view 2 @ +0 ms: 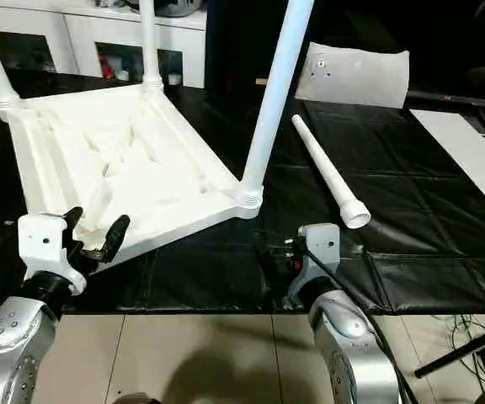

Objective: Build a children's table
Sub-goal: Insert table leg to table base, then move to table

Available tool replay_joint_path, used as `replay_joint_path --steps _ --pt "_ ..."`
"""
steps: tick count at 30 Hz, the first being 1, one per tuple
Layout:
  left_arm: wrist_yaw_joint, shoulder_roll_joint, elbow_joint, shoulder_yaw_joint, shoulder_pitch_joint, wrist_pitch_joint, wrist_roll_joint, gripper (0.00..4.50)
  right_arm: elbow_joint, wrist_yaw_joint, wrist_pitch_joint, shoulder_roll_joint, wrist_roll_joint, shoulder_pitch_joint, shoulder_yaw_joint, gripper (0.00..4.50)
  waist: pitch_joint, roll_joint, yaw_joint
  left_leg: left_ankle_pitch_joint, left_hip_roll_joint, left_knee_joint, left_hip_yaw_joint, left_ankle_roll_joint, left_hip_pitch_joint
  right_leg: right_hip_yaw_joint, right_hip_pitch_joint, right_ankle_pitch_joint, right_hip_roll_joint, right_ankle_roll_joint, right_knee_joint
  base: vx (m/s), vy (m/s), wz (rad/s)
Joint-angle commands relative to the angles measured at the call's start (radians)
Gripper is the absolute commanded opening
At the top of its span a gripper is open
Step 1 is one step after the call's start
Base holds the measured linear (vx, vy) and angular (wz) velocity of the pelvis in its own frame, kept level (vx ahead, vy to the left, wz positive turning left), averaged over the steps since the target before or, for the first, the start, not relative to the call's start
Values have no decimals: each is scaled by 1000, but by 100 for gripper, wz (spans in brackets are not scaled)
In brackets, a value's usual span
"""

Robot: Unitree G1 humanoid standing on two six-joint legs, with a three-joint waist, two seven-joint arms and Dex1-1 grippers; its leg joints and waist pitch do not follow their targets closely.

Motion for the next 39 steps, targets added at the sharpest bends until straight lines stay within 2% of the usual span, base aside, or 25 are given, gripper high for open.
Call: replay_joint_path --steps 1,6,13,14,15,16,17,18,19,20,21,22,23,24,25,26,27,28,30,31,33,34,36,37,39 --pt "-2 1 -18 -7 -6 -1 -2 337 9 -4 -3 -9 1 -8 -22 450 -38 21 1 -255 87 -96 -38 -45 20 54 10 -41 -91 -130 -75 0 0 0" --pt "7 -6 -53 -19 0 21 -1 286 14 -2 -5 -13 2 -13 -20 450 -40 21 1 -195 89 -91 -34 -22 22 52 17 64 -90 -144 -68 0 0 0" --pt "11 13 -40 -45 -18 30 44 284 14 -12 -1 -35 -48 -30 7 450 -35 19 0 -247 89 -94 -31 -38 27 55 13 -39 -90 -129 -77 0 0 0" --pt "24 4 -34 -48 -21 34 51 284 16 -22 2 -38 -54 -37 1 450 -30 9 9 -242 56 -112 -68 27 -28 8 53 -31 -100 -129 -75 0 0 0" --pt "26 2 -33 -49 -21 33 53 284 17 -24 3 -40 -56 -39 0 450 -39 36 6 -273 45 -112 -91 81 -14 -31 51 -73 -85 -130 -83 -16 -11 43" --pt "28 1 -34 -52 -21 40 55 284 19 -23 3 -42 -55 -41 -4 450 -37 34 -8 -285 51 -104 -111 102 -5 -37 38 -67 -84 -157 -80 -16 -11 43" --pt "36 -1 -34 -54 -21 59 59 284 19 -22 4 -39 -45 -42 -13 450 -37 45 -29 -327 67 -117 -163 122 -11 -55 55 -70 -57 -196 -56 4 -29 61" --pt "44 -4 -33 -56 -20 75 63 284 17 -20 12 -31 -23 -42 -27 450 -34 63 -50 -423 105 -140 -222 115 18 -61 37 -121 -20 -210 -11 -12 -68 46" --pt "53 -20 -28 -49 -18 78 51 284 11 -18 19 -26 -5 -41 -40 450 -30 69 -61 -487 179 -148 -226 97 60 -32 0 -165 -18 -192 23 -12 -68 46" --pt "53 -20 -28 -49 -18 78 51 284 11 -18 19 -26 -5 -41 -40 450 -26 62 -56 -496 188 -153 -222 98 57 -22 -6 -146 -20 -167 47 5 -110 40" --pt "65 -32 -23 -44 -16 84 42 284 3 -16 26 -31 -3 -39 -44 450 -18 55 -42 -534 170 -177 -188 89 33 -7 -3 -120 -17 -118 57 2 -170 29" --pt "66 -32 -23 -45 -16 85 43 284 3 -16 26 -32 -3 -39 -43 450 -19 43 -41 -536 150 -170 -175 100 27 12 2 -108 -30 -110 37 2 -170 29" --pt "68 -24 -21 -51 -21 82 56 284 -5 -14 34 -37 -1 -35 -41 450 -20 5 -32 -458 67 -94 -119 90 1 63 2 -142 -102 -174 -86 -24 -196 14" --pt "66 -21 -19 -55 -25 75 64 284 -8 -14 37 -37 -1 -33 -41 450 -19 -16 10 -210 2 18 -50 51 1 84 14 -414 -170 -125 -151 -10 -179 -6" --pt "67 -15 -17 -60 -28 71 79 284 -14 -12 42 -38 -1 -29 -40 450 -22 -35 31 -45 17 15 -47 29 -21 103 31 -556 -161 45 -146 -10 -179 -6" --pt "60 -12 -15 -64 -31 65 79 284 -19 -12 44 -38 0 -26 -40 450 -23 -30 39 -27 25 3 -46 15 -21 103 27 -586 -151 98 -139 -6 -143 -10" --pt "39 -8 -18 -69 -33 57 67 284 -27 -13 48 -36 3 -20 -39 450 -27 -17 44 -45 47 -33 -43 -14 -12 87 26 -497 -122 102 -116 -18 -97 -1" --pt "31 -6 -20 -72 -33 51 65 284 -31 -14 50 -34 4 -16 -37 450 -27 -9 41 -89 56 -61 -39 -29 5 54 17 -379 -87 70 -104 -18 -97 -1" --pt "29 -5 -28 -76 -31 53 68 284 -40 -16 52 -32 7 -8 -34 450 -30 6 33 -199 74 -77 -38 -49 15 45 17 -328 -75 12 -92 -5 -28 0" --pt "31 -7 -30 -76 -28 55 67 284 -44 -16 53 -31 9 -4 -30 450 -29 8 30 -299 85 -87 -42 -61 27 42 24 -357 -71 -18 -91 0 0 0" --pt "30 -10 -37 -77 -21 58 67 284 -51 -15 54 -30 12 3 -24 450 -22 7 24 -429 83 -96 -39 -50 41 35 41 -459 -64 -53 -112 0 0 0" --pt "29 -10 -41 -78 -16 57 66 284 -53 -15 55 -31 14 6 -23 450 -12 8 22 -503 79 -95 -33 -43 65 28 39 -558 -62 -73 -134 0 0 0" --pt "29 -8 -45 -81 -9 55 66 284 -56 -14 58 -31 15 8 -25 450 -4 11 23 -538 73 -95 -28 -39 82 21 57 -653 -63 -80 -160 70 60 -4" --pt "29 -7 -47 -83 -7 55 66 284 -58 -13 60 -30 15 9 -26 450 -3 15 24 -519 78 -106 -29 -32 84 21 75 -621 -62 -85 -163 88 66 -6" --pt "24 -3 -51 -86 -2 55 65 284 -58 -11 61 -29 15 10 -28 450 -22 16 22 -455 84 -116 -30 -7 94 23 98 -476 -54 -112 -150 119 71 -2"
